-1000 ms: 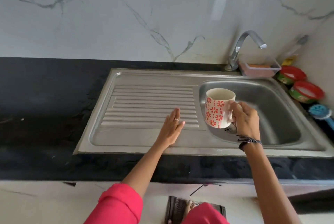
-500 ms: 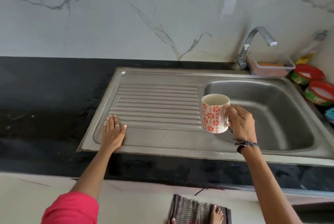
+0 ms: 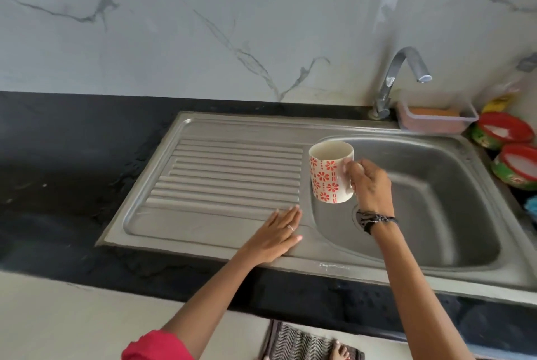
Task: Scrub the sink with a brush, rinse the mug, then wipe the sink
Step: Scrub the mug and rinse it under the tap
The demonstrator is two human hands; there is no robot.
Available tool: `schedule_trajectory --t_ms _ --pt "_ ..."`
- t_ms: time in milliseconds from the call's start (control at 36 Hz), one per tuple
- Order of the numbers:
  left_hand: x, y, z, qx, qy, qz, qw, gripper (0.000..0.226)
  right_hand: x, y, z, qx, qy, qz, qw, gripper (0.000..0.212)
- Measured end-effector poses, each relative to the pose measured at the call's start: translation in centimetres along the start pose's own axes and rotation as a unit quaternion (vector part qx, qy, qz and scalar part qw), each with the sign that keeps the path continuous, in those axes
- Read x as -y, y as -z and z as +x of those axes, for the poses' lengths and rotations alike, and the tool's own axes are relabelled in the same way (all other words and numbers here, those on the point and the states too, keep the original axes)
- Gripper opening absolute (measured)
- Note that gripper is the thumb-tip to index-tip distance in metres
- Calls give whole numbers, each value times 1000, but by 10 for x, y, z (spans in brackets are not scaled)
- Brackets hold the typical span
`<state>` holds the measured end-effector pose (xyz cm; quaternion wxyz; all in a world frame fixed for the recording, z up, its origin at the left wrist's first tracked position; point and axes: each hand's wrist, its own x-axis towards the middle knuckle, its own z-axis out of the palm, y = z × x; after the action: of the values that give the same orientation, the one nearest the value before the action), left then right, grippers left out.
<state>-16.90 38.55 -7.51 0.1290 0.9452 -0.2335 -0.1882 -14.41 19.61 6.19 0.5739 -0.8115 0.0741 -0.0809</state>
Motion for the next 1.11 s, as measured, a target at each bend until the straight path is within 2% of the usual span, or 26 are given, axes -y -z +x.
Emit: schedule_trajectory --t_ms 111,167,306,444,528,778,917,1000,1111 --pt "-5 16 -3 15 -2 -69 997 61 -2 10 15 10 10 18 1000 41" --pt "14 22 -11 2 21 -49 999 66 -4 15 21 16 9 27 999 41" --pt "72 19 -55 2 96 12 995 99 -15 23 33 29 8 27 999 41" --pt "71 12 -71 0 133 12 991 105 -28 31 45 47 6 29 998 40" --pt "59 10 -56 12 124 20 992 104 -35 36 48 54 4 29 998 37" --pt "-46 -9 38 40 -20 67 997 80 -54 58 51 47 -9 30 998 41" --pt "-60 -11 64 24 3 58 998 72 -65 77 50 37 -17 49 998 38" --pt "-62 -5 74 19 6 47 999 67 -69 87 50 49 -32 80 995 18" --pt "-65 14 93 -6 16 16 1000 61 -77 100 56 24 -61 113 991 16"
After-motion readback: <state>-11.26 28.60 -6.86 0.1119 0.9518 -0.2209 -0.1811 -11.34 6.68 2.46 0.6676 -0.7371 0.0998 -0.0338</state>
